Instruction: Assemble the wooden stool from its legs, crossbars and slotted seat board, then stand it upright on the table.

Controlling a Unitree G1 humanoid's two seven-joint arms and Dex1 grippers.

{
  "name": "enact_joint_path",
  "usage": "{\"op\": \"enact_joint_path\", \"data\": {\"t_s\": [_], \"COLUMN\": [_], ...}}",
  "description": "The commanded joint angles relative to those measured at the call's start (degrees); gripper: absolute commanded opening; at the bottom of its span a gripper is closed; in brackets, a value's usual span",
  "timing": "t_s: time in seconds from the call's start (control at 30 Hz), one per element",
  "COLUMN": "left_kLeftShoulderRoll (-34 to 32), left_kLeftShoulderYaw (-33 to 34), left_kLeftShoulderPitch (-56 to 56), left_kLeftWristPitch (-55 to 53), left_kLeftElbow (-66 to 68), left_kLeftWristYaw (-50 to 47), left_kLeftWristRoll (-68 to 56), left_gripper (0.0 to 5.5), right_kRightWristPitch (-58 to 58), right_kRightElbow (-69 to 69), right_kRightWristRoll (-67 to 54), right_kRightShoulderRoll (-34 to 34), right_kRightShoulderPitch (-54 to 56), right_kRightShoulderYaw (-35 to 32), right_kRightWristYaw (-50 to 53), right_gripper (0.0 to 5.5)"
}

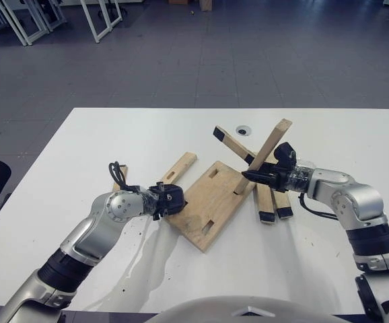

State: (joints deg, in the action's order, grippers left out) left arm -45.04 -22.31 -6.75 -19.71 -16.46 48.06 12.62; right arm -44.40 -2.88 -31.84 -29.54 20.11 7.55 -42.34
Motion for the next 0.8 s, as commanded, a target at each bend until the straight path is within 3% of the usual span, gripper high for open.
{"op": "enact_joint_path", "data": {"t_s": [0.03, 0.13, 0.23, 0.4, 0.53, 0.63, 0.7, 0.8], "left_kLeftShoulderRoll": [0.82, 1.17, 1.4, 1.34, 1.64, 1.8, 1.9, 2.1], "left_kLeftShoulderYaw": [-2.91, -2.9, -2.84, -2.16, -2.27, -2.45, -2.61, -2.79], "left_kLeftShoulderPitch": [2.73, 2.72, 2.85, 4.08, 3.83, 3.19, 2.69, 2.41], "left_kLeftWristPitch": [-1.42, -1.67, -1.7, -2.01, -2.01, -1.72, -1.7, -1.86], "left_kLeftElbow": [2.99, 3.15, 3.37, 3.35, 3.72, 4.2, 4.5, 4.74], "left_kLeftWristYaw": [1.48, 1.22, 1.15, 0.73, 0.68, 0.92, 1.09, 1.04], "left_kLeftWristRoll": [0.87, 0.91, 0.94, 0.8, 0.9, 0.97, 1.04, 1.14], "left_gripper": [2.59, 2.59, 2.59, 2.59, 2.59, 2.59, 2.59, 2.59], "right_kRightWristPitch": [-2.69, -4.32, -6.42, -7.83, -3.17, -0.43, -0.48, -2.6], "right_kRightElbow": [-2.43, -5.26, -10.77, -15.86, -11.91, -13.52, -15.64, -16.06], "right_kRightWristRoll": [-0.4, 1.29, 3.25, 1.92, -2.31, -9.11, -12.82, -11.34], "right_kRightShoulderRoll": [-0.08, -2.48, -8.94, -16.63, -6.66, 1.61, 5.07, 6.03], "right_kRightShoulderPitch": [-1.44, -3.16, -7.06, -6.1, 9.77, 19.9, 23.65, 19.72], "right_kRightShoulderYaw": [-1.8, -2.39, -4.54, -15.16, -25.77, -30.19, -29.92, -23.14], "right_kRightWristYaw": [1.31, 2.63, 3.03, 2.89, 14.28, 21.11, 24.03, 23.73], "right_gripper": [2.87, 3.42, 3.42, 3.42, 3.42, 3.42, 3.42, 3.42]}}
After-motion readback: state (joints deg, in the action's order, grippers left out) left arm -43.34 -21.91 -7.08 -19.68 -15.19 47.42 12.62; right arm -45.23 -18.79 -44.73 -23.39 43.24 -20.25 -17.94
